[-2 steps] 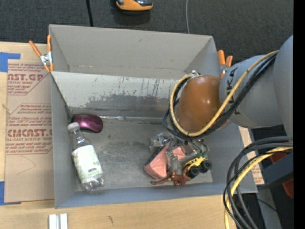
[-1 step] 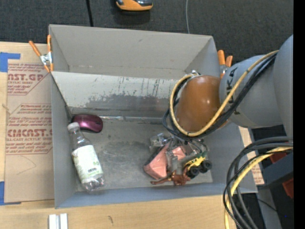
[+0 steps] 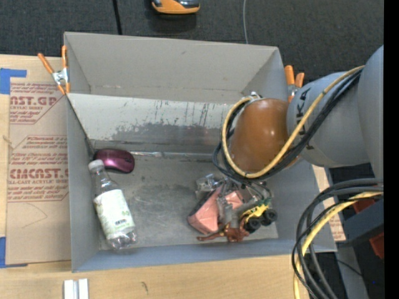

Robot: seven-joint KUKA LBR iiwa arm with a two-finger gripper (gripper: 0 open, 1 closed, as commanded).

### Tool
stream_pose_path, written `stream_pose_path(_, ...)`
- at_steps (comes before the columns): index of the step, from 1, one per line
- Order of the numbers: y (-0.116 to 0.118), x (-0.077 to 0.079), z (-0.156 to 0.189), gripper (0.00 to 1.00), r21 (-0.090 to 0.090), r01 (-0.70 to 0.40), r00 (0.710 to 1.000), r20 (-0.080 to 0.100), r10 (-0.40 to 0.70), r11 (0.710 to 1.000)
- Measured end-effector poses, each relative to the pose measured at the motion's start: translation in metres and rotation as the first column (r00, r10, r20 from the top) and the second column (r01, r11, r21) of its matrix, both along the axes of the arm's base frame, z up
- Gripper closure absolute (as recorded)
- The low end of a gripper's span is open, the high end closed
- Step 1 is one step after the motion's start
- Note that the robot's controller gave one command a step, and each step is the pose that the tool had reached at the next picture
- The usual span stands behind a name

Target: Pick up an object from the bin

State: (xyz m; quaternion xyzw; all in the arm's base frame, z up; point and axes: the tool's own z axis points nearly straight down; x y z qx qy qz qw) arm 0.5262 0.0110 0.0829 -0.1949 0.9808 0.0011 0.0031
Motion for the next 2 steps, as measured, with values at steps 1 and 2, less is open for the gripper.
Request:
stream_pose_path(1,0.007,0.013,-0.009,1.00,-0.005,-0.010,1.000,-0.014,0.010,1.000)
stream_pose_path(2,0.012,-0.027,0.167,1.00,-0.003,0.018,1.000,-0.001,-0.018,1.000)
